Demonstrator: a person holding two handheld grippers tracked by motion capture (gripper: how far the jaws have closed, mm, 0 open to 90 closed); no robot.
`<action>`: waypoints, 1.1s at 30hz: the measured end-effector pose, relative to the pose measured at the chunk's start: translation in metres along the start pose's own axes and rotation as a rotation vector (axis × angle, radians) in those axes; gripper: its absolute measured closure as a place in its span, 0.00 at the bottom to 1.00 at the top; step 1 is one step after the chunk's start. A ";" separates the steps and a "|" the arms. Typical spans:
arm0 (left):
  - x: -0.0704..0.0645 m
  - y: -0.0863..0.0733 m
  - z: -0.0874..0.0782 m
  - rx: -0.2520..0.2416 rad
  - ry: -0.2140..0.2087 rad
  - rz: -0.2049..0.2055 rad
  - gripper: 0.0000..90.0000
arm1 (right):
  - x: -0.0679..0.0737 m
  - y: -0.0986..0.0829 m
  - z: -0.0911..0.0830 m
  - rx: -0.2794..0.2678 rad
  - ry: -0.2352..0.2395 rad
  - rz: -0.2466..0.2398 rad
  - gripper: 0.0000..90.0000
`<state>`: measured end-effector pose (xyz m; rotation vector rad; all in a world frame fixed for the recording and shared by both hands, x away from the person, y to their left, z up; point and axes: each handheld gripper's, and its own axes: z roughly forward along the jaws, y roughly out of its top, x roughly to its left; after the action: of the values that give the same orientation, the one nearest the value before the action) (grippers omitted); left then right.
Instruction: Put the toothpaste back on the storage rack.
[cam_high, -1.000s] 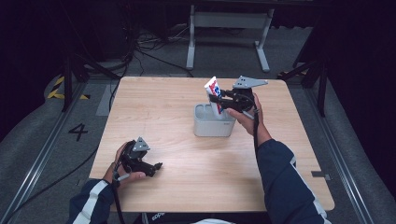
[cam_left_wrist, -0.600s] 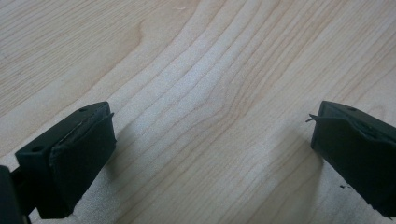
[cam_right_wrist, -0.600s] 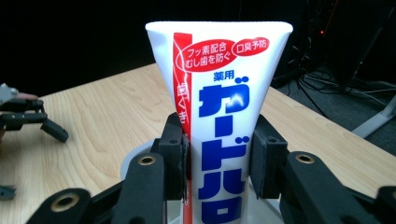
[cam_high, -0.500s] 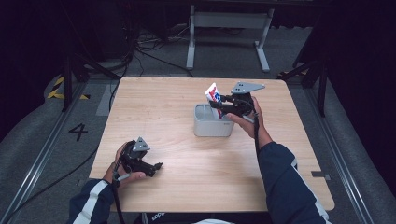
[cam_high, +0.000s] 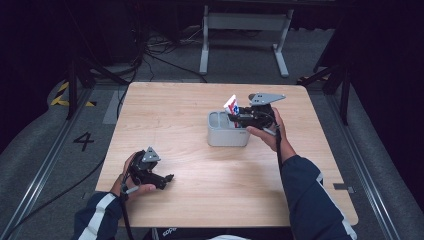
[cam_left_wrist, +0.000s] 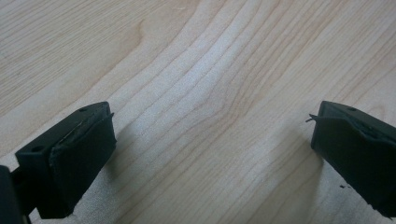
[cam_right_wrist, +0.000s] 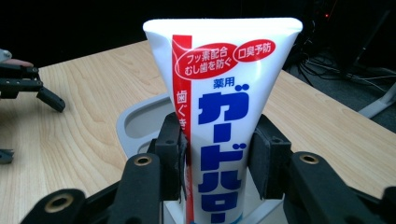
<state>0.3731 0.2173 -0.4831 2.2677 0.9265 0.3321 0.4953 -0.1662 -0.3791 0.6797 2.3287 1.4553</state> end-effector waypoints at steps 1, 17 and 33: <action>0.000 0.000 0.000 0.000 0.000 -0.001 0.00 | 0.000 -0.001 0.000 0.008 -0.001 -0.001 0.68; 0.000 0.000 0.000 0.001 0.001 0.001 0.00 | 0.001 -0.006 -0.004 0.052 0.006 -0.015 0.66; 0.000 0.000 0.000 -0.001 -0.001 0.000 0.00 | 0.004 0.003 -0.001 0.016 -0.015 -0.017 0.67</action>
<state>0.3731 0.2173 -0.4833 2.2671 0.9252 0.3311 0.4924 -0.1632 -0.3760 0.6711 2.3316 1.4213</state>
